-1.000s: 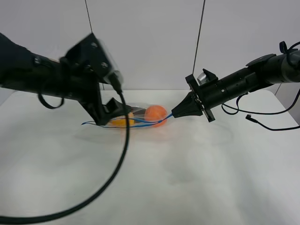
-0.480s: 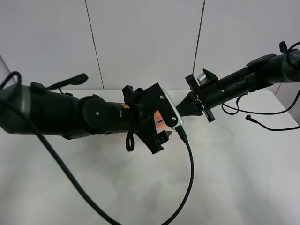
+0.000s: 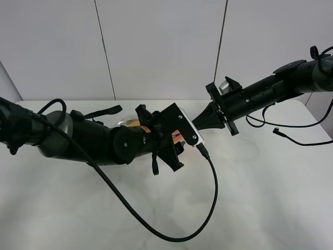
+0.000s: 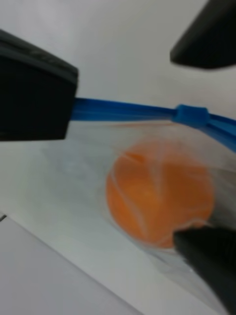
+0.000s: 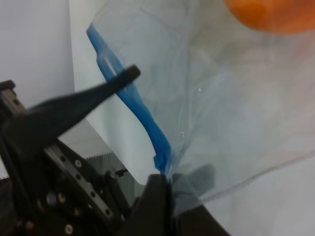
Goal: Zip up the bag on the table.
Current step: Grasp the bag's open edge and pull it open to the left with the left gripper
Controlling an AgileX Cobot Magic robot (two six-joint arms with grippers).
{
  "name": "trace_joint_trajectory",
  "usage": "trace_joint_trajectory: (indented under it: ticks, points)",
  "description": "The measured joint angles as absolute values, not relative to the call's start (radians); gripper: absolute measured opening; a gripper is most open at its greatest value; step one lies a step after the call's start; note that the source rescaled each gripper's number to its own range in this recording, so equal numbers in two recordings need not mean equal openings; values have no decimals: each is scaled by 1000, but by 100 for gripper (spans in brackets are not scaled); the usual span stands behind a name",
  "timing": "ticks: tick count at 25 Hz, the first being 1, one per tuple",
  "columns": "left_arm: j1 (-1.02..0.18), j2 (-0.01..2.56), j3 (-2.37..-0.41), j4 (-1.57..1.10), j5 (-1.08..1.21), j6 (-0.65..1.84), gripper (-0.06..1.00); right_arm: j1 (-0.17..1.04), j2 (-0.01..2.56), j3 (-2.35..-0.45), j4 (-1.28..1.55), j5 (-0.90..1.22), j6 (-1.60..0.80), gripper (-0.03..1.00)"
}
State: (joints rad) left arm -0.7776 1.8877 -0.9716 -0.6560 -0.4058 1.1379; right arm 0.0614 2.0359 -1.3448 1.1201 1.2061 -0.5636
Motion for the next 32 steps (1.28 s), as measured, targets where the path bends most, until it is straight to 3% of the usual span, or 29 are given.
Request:
trace_joint_trajectory:
  ticks: [5,20,24,27,32]
  points:
    - [-778,1888,-972,-587,-406,1102,46,61,2036,-1345,1120,1206,-562,0]
    - [-778,1888,-972,-537,-406,1074,13,61,2036,-1345,1120,1203,-561,0]
    - [-778,1888,-972,-536,-406,1074,9,61,2036,-1345,1120,1203,-560,0]
    - [-778,1888,-972,-535,-405,1074,0,61,2036,-1345,1120,1203,-560,0]
    - [-778,1888,-972,-535,-405,1078,0,61,2036,-1345,1121,1202,-560,0]
